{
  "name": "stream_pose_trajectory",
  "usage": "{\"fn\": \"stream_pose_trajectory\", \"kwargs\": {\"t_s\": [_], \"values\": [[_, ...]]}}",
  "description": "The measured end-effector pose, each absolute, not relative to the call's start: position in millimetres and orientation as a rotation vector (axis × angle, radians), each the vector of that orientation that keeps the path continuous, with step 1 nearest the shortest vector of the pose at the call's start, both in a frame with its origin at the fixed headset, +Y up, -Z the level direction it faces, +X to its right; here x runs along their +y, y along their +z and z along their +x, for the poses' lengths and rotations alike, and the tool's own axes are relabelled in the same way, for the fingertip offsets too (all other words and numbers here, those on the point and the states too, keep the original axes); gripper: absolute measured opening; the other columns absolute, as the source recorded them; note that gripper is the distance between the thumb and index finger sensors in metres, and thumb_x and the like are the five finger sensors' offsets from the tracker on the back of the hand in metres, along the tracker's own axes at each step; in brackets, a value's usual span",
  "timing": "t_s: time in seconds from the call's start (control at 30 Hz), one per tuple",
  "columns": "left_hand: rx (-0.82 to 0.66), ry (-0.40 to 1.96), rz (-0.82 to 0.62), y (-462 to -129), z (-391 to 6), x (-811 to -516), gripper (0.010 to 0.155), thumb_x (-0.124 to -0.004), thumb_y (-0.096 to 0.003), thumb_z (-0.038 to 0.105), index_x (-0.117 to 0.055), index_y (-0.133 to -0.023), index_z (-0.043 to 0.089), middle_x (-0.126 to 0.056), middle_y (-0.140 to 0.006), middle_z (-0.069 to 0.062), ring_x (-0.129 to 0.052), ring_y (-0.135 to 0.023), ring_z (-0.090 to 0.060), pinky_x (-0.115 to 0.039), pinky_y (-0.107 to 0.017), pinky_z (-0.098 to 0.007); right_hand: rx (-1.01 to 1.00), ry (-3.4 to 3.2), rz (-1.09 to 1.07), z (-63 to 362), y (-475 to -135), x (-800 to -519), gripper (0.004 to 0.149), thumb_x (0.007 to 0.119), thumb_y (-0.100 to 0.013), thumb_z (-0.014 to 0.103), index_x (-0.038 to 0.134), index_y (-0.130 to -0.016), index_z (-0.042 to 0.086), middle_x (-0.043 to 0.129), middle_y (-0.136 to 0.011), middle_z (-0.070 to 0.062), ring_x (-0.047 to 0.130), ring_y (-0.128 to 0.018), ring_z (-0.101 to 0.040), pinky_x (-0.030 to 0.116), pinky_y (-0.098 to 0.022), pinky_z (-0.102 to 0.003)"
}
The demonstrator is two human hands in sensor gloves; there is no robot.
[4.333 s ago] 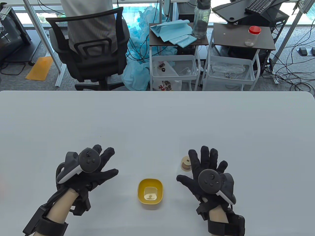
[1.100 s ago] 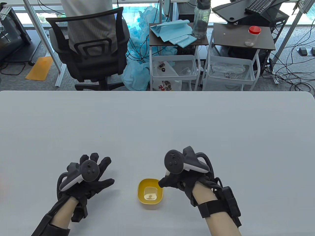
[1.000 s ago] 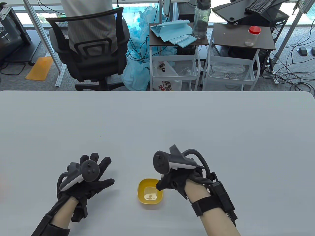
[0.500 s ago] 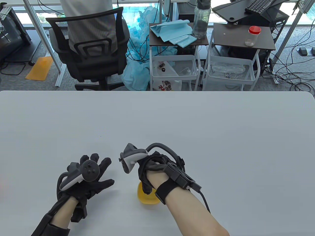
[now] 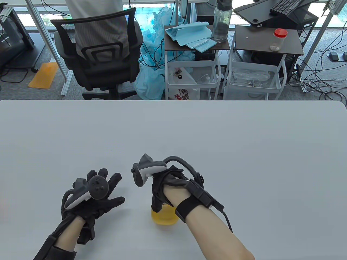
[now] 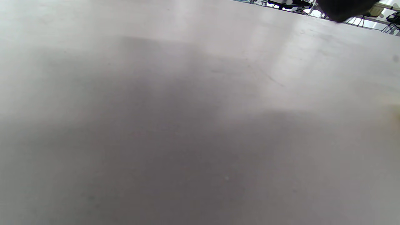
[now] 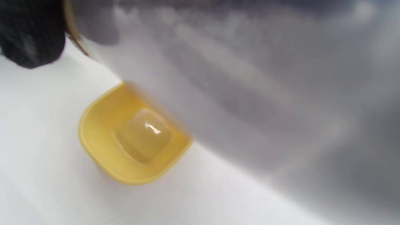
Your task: Invert dispenser and press with thumb onto small dish
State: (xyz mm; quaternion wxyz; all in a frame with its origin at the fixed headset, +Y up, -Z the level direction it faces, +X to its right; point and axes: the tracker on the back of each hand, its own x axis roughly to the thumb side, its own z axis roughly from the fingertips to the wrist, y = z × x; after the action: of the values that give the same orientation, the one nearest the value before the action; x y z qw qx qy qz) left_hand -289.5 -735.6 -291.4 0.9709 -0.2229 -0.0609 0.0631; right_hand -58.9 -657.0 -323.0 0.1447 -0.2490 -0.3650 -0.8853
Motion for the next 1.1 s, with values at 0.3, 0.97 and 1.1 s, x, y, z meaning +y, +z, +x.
{"fn": "stream_pose_trajectory", "kwargs": {"t_s": [0.3,0.97,1.1], "values": [[-0.113,0.128,-0.48,-292.4,-290.8,-740.9,0.082,-0.06,-0.0494,0.082,-0.01,-0.108,0.054,0.002,-0.123,0.001,-0.001,-0.116,-0.046,-0.015,-0.068,-0.083,-0.491,-3.553,-1.143,36.0,-298.1,-621.1,0.08,0.076,-0.039,0.071,0.081,-0.086,0.007,0.094,-0.07,-0.019,0.099,-0.052,-0.04,0.079,-0.045,-0.057],[-0.111,0.113,-0.475,-289.7,-289.7,-738.9,0.083,-0.06,-0.0491,0.082,-0.009,-0.108,0.054,0.003,-0.123,0.001,0.0,-0.115,-0.046,-0.015,-0.068,-0.083,0.624,-4.028,-1.469,100.4,-264.1,-690.8,0.08,0.074,-0.041,0.073,0.079,-0.087,0.008,0.092,-0.072,-0.018,0.097,-0.054,-0.039,0.079,-0.046,-0.056],[-0.104,0.115,-0.485,-290.8,-291.3,-740.8,0.083,-0.06,-0.0494,0.082,-0.009,-0.108,0.054,0.003,-0.123,0.001,0.001,-0.115,-0.046,-0.015,-0.068,-0.083,0.587,-4.01,-1.46,99.5,-263.5,-693.4,0.08,0.073,-0.041,0.073,0.079,-0.087,0.008,0.092,-0.072,-0.017,0.097,-0.054,-0.039,0.079,-0.046,-0.056]]}}
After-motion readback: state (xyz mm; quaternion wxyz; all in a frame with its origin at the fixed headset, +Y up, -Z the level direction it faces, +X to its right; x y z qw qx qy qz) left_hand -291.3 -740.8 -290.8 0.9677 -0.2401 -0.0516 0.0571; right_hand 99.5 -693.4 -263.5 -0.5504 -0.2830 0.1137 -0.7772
